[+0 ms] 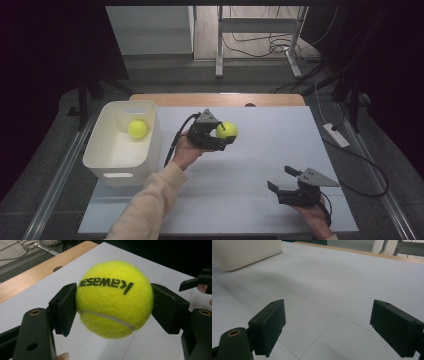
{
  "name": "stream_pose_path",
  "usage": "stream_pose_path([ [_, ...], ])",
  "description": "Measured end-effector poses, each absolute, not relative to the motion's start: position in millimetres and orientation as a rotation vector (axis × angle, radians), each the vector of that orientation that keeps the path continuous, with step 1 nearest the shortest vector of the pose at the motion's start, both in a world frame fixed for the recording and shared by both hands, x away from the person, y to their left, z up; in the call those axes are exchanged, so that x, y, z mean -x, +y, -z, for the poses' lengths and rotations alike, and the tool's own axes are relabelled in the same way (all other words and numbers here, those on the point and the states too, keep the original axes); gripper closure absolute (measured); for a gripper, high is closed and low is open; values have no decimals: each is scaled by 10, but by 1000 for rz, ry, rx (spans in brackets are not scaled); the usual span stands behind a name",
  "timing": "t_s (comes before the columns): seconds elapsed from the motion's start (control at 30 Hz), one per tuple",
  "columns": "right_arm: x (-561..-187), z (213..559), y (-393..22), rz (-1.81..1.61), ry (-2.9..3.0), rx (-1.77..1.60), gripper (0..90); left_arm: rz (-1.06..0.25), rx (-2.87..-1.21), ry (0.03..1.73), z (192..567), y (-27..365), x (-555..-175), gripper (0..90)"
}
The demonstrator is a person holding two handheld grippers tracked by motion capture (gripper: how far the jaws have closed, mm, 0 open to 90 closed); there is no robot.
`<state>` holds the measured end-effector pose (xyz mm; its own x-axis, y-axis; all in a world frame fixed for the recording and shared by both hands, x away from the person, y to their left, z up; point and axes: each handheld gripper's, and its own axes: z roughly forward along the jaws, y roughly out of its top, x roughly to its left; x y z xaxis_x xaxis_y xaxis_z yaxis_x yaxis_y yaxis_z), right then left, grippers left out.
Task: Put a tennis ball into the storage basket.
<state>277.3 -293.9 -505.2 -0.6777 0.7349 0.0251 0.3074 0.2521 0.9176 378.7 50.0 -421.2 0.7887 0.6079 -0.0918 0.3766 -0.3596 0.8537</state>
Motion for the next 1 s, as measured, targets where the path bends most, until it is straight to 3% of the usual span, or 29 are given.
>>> stream_pose_path([
  [1.0, -2768, 5070, -2944, -1401, 2123, -955, 131, -339, -1881, 763, 3960, 894, -3615, 273],
])
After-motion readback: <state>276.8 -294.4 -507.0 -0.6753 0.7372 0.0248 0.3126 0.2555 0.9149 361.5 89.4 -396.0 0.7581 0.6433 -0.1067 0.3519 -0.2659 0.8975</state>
